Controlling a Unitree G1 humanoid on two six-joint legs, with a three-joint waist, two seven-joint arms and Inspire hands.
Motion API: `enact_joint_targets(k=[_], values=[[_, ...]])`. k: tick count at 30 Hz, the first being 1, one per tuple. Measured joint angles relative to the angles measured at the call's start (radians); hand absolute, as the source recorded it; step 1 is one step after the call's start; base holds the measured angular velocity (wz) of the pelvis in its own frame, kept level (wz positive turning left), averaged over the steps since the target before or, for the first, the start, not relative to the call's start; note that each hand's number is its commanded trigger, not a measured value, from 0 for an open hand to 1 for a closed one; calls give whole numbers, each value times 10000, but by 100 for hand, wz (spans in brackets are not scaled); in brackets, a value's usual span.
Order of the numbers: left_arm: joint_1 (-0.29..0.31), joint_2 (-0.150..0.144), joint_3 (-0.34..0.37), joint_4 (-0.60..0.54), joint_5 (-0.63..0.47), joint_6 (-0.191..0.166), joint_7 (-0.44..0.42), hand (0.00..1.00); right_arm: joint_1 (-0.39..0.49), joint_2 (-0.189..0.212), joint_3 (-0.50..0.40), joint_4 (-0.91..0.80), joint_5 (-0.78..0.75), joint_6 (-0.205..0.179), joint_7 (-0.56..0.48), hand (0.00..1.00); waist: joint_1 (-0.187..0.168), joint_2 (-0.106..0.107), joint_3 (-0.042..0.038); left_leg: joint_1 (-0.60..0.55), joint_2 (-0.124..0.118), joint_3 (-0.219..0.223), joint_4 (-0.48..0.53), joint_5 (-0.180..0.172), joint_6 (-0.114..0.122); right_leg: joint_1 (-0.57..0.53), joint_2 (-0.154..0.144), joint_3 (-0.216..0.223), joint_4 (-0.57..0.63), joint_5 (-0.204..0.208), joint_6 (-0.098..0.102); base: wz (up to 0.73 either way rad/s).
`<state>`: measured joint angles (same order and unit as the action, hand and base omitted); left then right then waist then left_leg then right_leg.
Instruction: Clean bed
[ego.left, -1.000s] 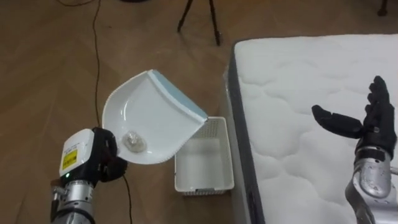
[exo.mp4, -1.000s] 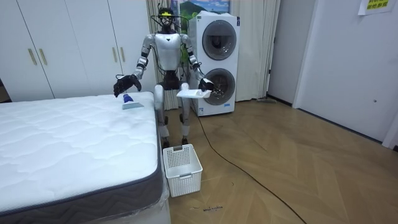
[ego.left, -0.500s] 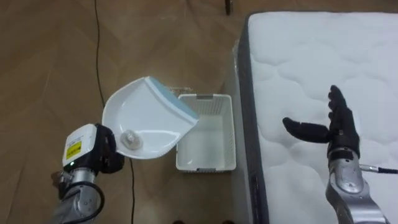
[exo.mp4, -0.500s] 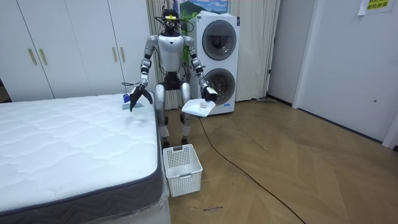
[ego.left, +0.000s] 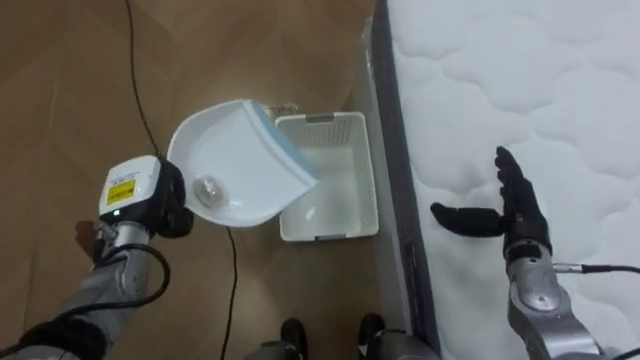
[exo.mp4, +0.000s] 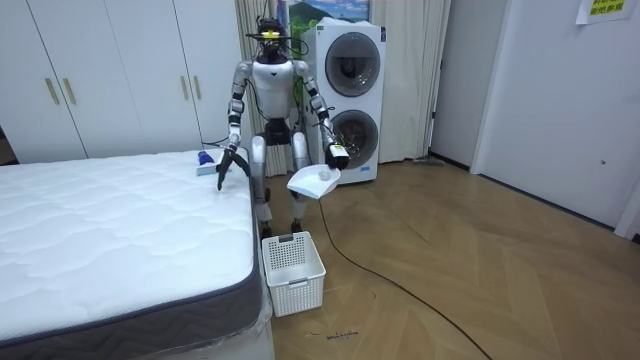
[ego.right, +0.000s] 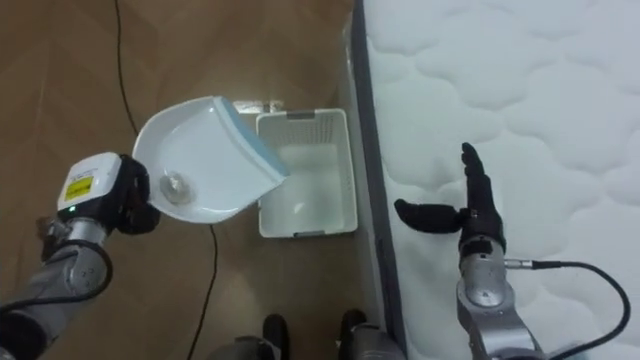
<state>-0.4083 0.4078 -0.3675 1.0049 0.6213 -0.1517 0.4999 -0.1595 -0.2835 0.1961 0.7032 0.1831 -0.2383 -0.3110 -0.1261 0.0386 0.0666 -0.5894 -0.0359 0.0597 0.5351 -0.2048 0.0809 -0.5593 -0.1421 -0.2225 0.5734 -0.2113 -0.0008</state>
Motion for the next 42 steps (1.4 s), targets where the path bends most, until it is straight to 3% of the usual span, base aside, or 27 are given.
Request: enact_joint_targets(k=[8, 15, 23, 26, 31, 34, 37, 42], values=[[-756, 493, -55, 1, 594, 382, -112, 100, 112, -108, 184, -116, -535, 33, -43, 0, -209, 27, -18, -939, -92, 296, 383, 66, 131, -1140, -231, 217, 701, -100, 6, -2], [-1365, 929, -677, 13, 580, 1080, -700, 100, 32, -147, 379, -356, -719, 578, -61, 0, -320, 75, -13, -1057, -87, 291, 662, 18, 194, -1213, -290, 182, 904, -99, 10, 1], [-1410, 1074, -777, 2, 590, 1599, -1369, 100, 10, -197, 389, -596, -810, 845, -178, 0, -345, 309, -40, -1140, -92, 288, 753, 19, 196, -1285, -304, 188, 1016, -131, -5, 0], [-1475, 1334, -777, 4, 792, 1660, -1653, 100, 111, -250, 387, -850, -1198, 996, -157, 0, -356, 368, -31, -1362, -66, 198, 939, 16, 199, -1386, -268, 119, 1038, -131, -6, 6], [-1531, 1764, -777, 4, 1756, 2305, -2335, 100, 249, -252, 373, -1176, -1511, 1199, -137, 0, -342, 540, -36, -1572, 52, 199, 1125, -59, 193, -1553, -81, 214, 1043, -91, -5, -4], [-1706, 1971, -783, 10, 2010, 2480, -2735, 100, 364, -256, 371, -1383, -1496, 1309, -132, 0, -368, 601, -50, -1662, 66, 196, 1123, -39, 162, -1641, -85, 225, 1067, -98, -22, 0], [-1999, 1987, -882, 18, 2187, 2759, -2995, 100, 348, -251, 384, -1391, -1502, 1351, -125, 0, -396, 600, -50, -1677, 60, 214, 1131, -36, 163, -1662, -103, 235, 1092, -101, -23, 0], [-2262, 2012, -1104, 60, 2256, 2796, -3257, 100, 321, -238, 482, -1608, -1590, 1527, -138, 0, -508, 600, -50, -1730, 52, 304, 1178, -51, 187, -1779, -145, 296, 1219, -126, -22, -2]])
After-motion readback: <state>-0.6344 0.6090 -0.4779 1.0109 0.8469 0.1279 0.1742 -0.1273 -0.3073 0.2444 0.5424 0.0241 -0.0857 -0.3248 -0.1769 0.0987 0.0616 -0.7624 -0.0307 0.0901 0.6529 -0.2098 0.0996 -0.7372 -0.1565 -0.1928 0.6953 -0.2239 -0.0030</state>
